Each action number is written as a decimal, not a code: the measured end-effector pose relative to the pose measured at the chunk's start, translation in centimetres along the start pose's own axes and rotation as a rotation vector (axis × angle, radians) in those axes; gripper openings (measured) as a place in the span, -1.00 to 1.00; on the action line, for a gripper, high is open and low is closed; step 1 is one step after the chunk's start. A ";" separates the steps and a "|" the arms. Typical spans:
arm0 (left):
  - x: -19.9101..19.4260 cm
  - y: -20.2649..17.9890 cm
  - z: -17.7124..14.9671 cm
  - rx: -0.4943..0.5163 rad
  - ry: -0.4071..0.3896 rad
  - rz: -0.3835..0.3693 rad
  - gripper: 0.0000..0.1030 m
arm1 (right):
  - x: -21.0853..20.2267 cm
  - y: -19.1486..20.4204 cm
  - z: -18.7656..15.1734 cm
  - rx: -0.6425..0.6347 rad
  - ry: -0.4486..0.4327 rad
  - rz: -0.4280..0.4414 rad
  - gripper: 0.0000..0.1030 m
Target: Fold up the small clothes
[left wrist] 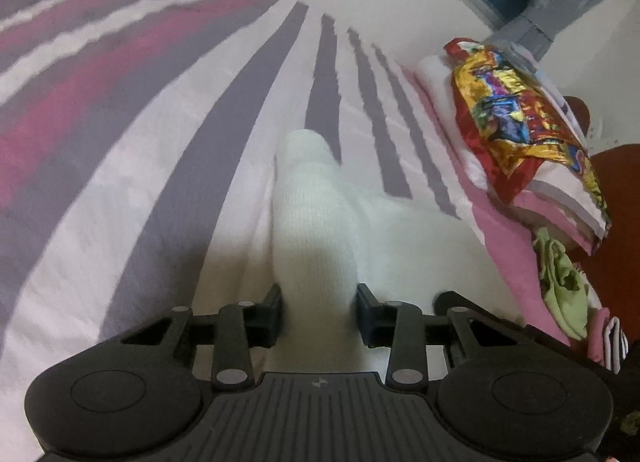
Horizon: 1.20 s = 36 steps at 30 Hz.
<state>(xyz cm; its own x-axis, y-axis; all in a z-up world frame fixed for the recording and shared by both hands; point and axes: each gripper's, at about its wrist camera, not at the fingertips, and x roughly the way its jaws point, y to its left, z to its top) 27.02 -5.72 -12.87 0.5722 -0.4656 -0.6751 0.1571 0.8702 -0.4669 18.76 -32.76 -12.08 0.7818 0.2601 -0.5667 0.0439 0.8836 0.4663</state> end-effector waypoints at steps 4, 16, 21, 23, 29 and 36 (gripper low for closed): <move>-1.9 0.4 1.3 0.003 -0.027 0.005 -0.28 | -0.5 1.8 0.7 -0.018 -0.010 0.027 -0.34; -6.2 5.0 2.3 -0.023 -0.069 0.044 -0.28 | 0.5 7.3 0.6 -0.076 -0.001 0.083 -0.34; -6.1 7.3 1.9 -0.054 -0.053 0.063 -0.28 | 2.0 8.6 -0.4 -0.086 0.029 0.089 -0.34; -5.6 8.1 1.4 -0.057 -0.032 0.073 -0.28 | 2.8 8.8 -0.9 -0.093 0.047 0.083 -0.34; -4.0 10.0 -0.2 -0.068 0.011 0.088 -0.21 | 4.2 7.8 -2.7 -0.071 0.110 0.043 -0.30; -5.2 9.8 -0.3 -0.055 -0.042 0.149 0.08 | 4.1 6.3 -2.9 -0.006 0.118 -0.003 0.37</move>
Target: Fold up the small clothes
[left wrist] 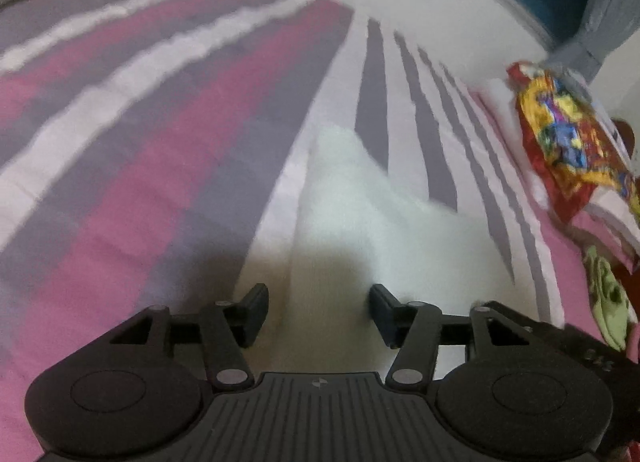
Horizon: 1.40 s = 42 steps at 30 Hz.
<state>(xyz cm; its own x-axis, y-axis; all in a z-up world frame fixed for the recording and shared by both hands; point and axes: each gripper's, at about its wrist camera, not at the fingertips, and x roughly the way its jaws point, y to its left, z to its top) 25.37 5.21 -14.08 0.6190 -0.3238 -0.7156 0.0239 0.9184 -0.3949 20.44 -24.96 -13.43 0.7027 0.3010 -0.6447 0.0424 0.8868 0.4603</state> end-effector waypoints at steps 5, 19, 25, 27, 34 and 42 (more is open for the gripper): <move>-1.5 -0.8 1.7 0.014 -0.078 -0.004 0.08 | 0.2 -0.2 1.2 0.008 -0.015 0.007 0.17; 3.9 -2.3 2.0 0.064 0.029 0.044 0.08 | 5.1 1.1 2.6 -0.119 0.041 -0.124 -0.10; 2.1 -3.0 0.9 0.107 0.026 0.078 0.08 | 0.6 1.6 2.3 -0.112 -0.074 -0.116 0.05; 1.6 -3.2 0.1 0.119 0.028 0.090 0.09 | -0.5 2.0 1.6 -0.143 -0.085 -0.100 0.07; 0.9 -4.3 -2.3 0.185 0.049 0.140 0.54 | 0.7 1.9 -1.9 -0.181 0.027 -0.159 0.06; 0.5 -6.1 -3.5 0.272 0.094 0.227 1.00 | -2.3 3.7 -2.0 -0.180 -0.012 -0.153 0.30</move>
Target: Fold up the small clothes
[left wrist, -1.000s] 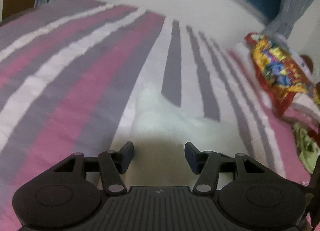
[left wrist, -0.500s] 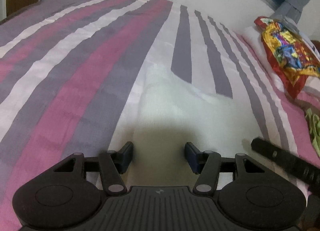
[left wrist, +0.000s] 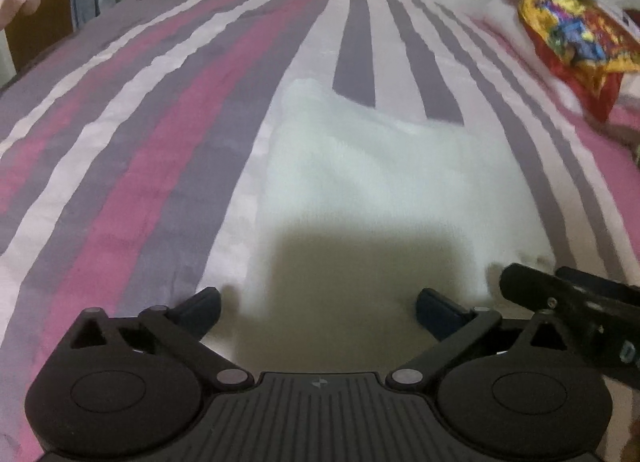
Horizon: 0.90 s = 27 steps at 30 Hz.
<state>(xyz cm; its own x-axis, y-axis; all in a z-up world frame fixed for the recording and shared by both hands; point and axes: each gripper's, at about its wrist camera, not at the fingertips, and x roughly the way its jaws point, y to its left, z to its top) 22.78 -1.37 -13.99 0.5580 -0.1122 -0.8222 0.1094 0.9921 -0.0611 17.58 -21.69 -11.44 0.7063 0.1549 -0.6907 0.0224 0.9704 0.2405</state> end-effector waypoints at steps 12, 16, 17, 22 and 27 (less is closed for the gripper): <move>-0.8 0.1 -1.8 -0.099 0.079 -0.007 1.00 | -1.3 -0.8 -3.2 0.016 0.077 -0.054 0.44; -2.0 -0.1 -2.3 -0.040 0.083 0.054 1.00 | -2.1 -0.7 -4.0 0.012 0.094 -0.049 0.53; -2.5 0.0 -2.5 -0.037 0.077 0.079 1.00 | -2.3 -0.6 -4.1 0.011 0.100 -0.051 0.59; -7.3 0.1 -3.5 0.020 0.031 0.164 1.00 | -4.8 -0.7 -4.7 0.075 0.130 -0.015 0.87; -14.1 0.4 -4.7 0.093 -0.046 0.162 1.00 | -9.8 -0.5 -5.1 0.123 0.114 0.042 0.99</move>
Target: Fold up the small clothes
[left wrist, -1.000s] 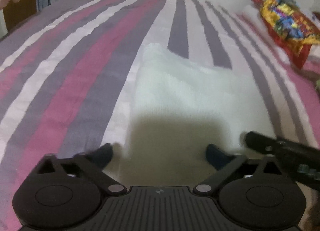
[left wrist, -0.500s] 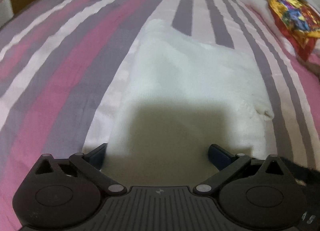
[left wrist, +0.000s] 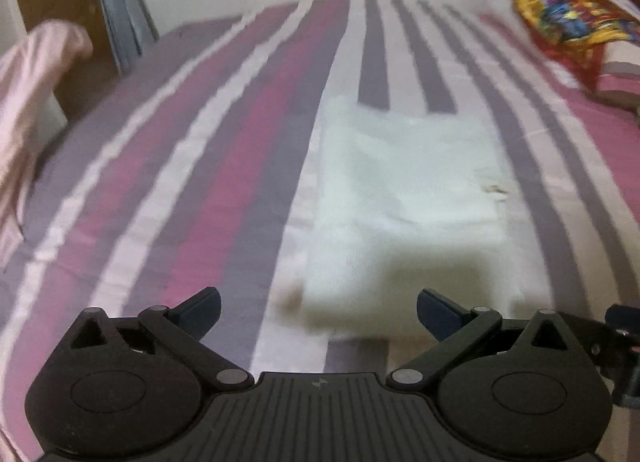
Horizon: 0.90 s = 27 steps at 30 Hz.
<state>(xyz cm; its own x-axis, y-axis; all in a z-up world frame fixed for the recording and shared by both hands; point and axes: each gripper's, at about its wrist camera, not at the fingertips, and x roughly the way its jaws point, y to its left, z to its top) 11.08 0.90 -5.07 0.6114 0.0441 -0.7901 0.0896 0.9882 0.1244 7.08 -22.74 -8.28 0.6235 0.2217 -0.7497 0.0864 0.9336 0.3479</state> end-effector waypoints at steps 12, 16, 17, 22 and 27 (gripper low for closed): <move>-13.8 2.7 -6.0 -0.021 -0.099 -0.041 1.00 | -14.8 6.2 -7.4 -0.296 -0.238 -0.057 0.99; -16.1 3.4 -7.4 -0.048 -0.115 -0.054 1.00 | -18.0 7.0 -9.5 -0.314 -0.376 -0.094 0.99; -16.7 3.4 -7.8 -0.051 -0.129 -0.044 1.00 | -18.7 7.0 -10.0 -0.299 -0.405 -0.091 0.99; -19.2 3.5 -8.8 -0.077 -0.154 -0.031 1.00 | -21.7 6.3 -11.5 -0.273 -0.460 -0.082 0.99; -21.3 3.0 -9.2 -0.108 -0.155 -0.054 1.00 | -24.0 5.3 -12.3 -0.221 -0.478 -0.091 0.99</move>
<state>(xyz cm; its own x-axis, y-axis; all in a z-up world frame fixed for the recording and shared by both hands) -8.93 4.26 6.57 0.7226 -0.0248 -0.6908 0.0460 0.9989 0.0122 -16.97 -19.68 4.65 0.9100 0.0316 -0.4133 0.0236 0.9915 0.1278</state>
